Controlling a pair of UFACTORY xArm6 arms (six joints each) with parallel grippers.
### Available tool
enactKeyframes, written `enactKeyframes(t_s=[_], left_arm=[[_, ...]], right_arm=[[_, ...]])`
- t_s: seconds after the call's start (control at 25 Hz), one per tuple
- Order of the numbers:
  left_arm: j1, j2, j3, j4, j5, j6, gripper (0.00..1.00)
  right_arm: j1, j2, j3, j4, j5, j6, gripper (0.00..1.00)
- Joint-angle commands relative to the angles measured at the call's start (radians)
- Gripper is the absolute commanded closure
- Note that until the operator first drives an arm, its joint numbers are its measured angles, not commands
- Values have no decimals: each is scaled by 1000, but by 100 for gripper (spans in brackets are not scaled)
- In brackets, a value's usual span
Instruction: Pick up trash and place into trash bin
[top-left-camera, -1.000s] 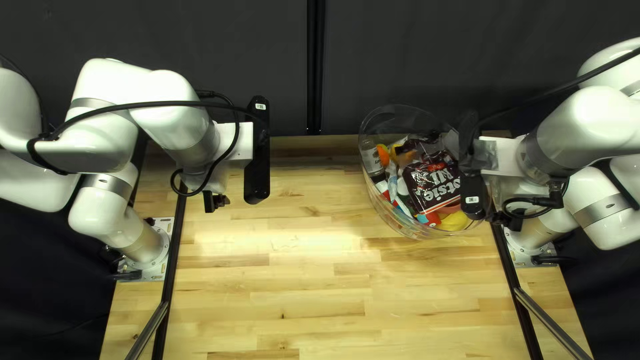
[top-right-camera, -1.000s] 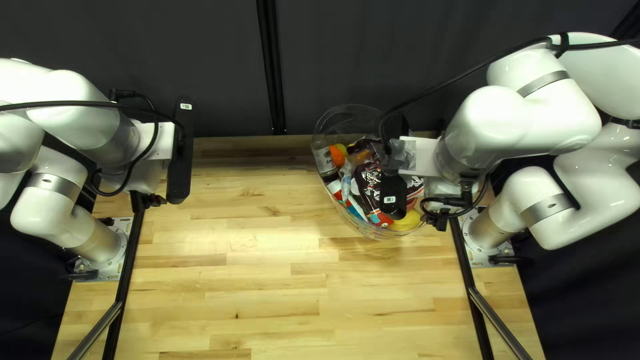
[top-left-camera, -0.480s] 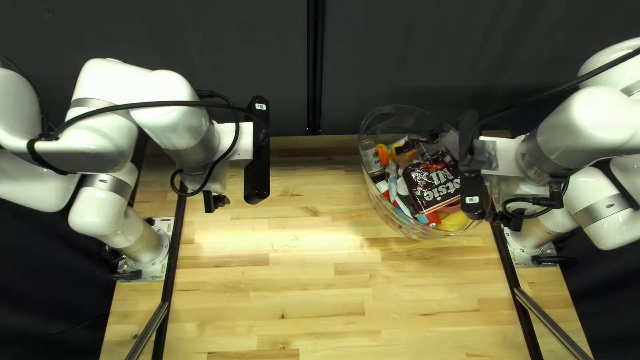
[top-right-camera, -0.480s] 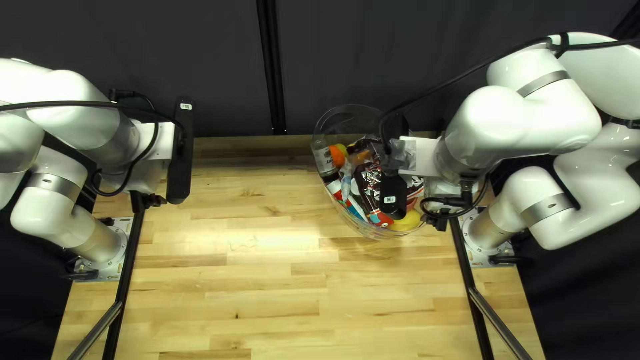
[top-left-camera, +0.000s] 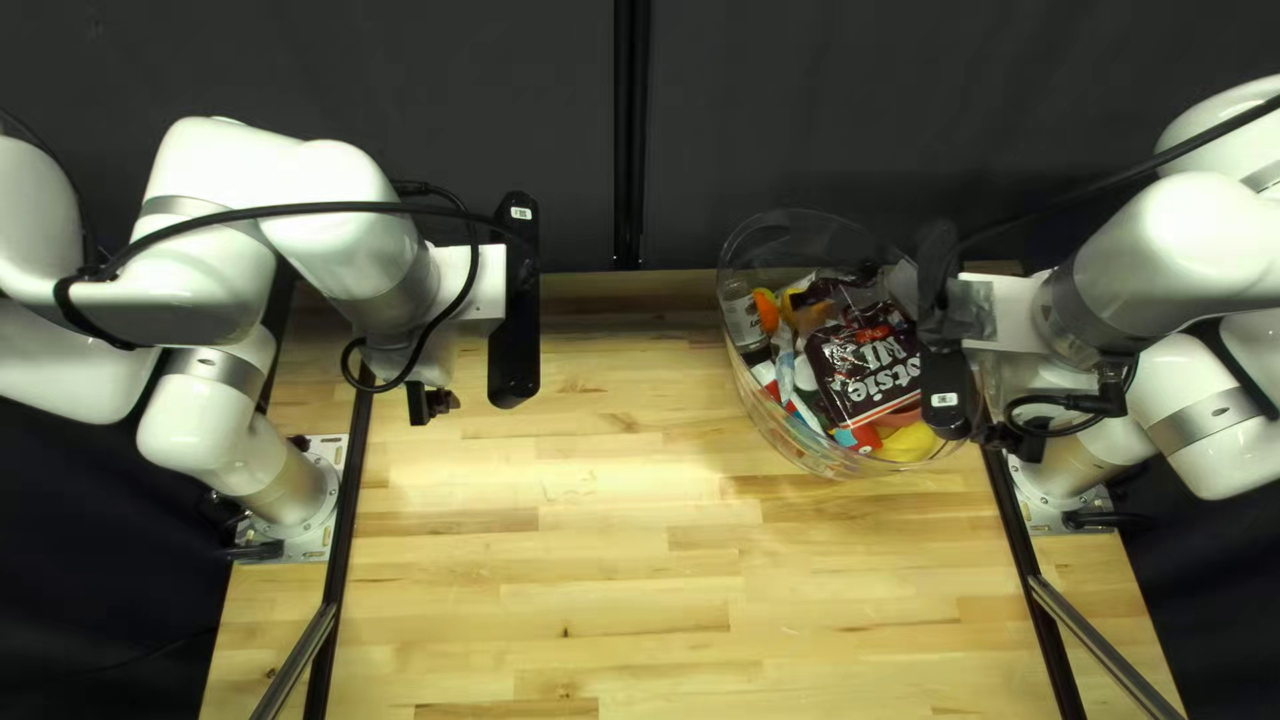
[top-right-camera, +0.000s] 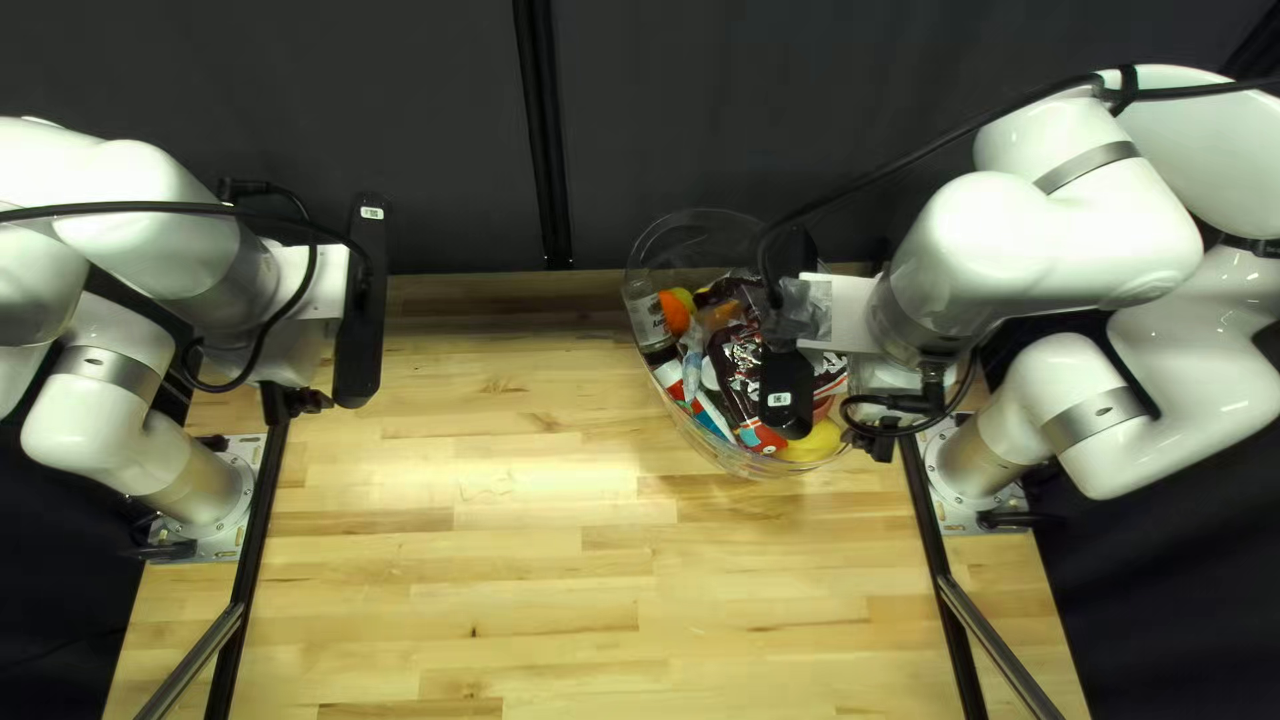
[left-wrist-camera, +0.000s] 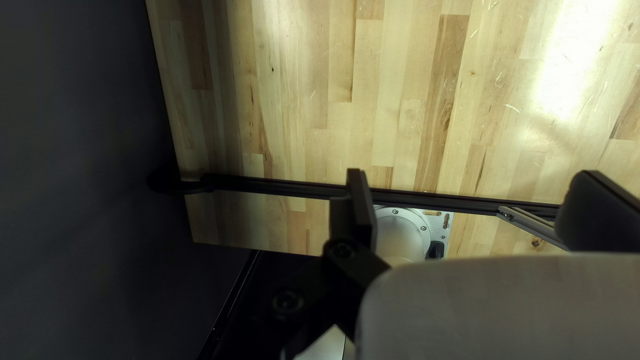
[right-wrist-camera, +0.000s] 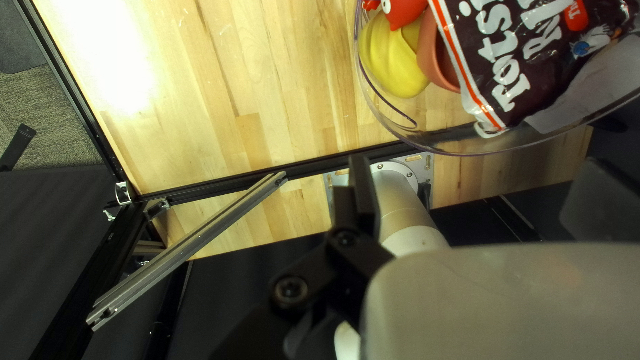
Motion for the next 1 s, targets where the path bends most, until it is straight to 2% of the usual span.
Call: enactKeyframes(t_s=[0.04,1.0], left_arm=[[0,0,0,0,0,0,0],[0,0,0,0,0,0,0]], right_arm=[[0,0,0,0,0,0,0],[0,0,0,0,0,0,0]])
